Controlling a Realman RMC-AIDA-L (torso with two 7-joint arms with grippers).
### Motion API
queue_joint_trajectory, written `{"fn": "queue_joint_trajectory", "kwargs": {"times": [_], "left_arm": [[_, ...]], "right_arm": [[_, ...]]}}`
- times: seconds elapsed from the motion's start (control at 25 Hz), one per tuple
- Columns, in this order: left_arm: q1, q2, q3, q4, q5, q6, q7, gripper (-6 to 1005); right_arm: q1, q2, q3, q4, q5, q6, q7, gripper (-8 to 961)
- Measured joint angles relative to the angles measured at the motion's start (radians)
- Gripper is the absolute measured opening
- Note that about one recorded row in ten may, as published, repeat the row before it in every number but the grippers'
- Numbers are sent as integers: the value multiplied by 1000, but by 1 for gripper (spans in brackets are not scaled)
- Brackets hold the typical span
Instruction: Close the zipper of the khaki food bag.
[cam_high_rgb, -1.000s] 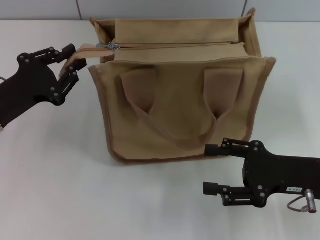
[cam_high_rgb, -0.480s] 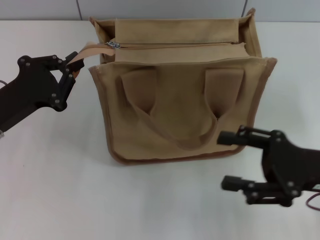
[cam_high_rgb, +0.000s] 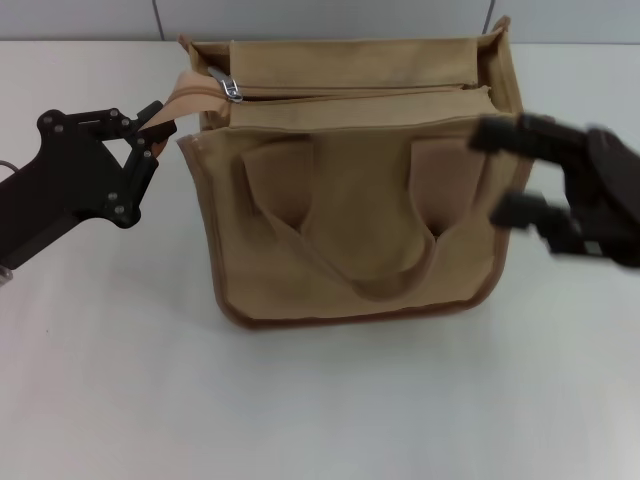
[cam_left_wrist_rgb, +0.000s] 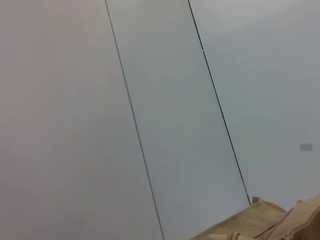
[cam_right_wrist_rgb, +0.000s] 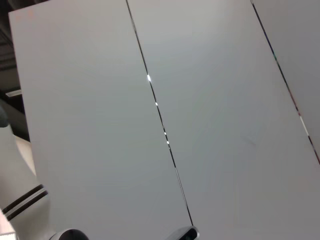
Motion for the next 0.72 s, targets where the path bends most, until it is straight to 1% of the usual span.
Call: {"fn": "queue_joint_trajectory", "kwargs": {"times": [0.08,0.2,0.32,0.52,0.72], "left_arm": [[0,0,0,0,-2,3,0,22],[0,0,0,-1,-7,4,0,22],[0,0,0,-4,-7,4,1,22],[1,0,0,-12,-8,7,0,23],[1,0,0,-13,-11,11,-8,24]], "right_arm": [[40,-1,-1,-36,5,27,80,765],[98,-10,-7,-73,-1,80,220,765],[154,-20,-44,-98,-5,144,359,766],[253,-44,-144,-138,-5,246,629,766],[340,-70,-241,-143,-5,332,833,766]]}}
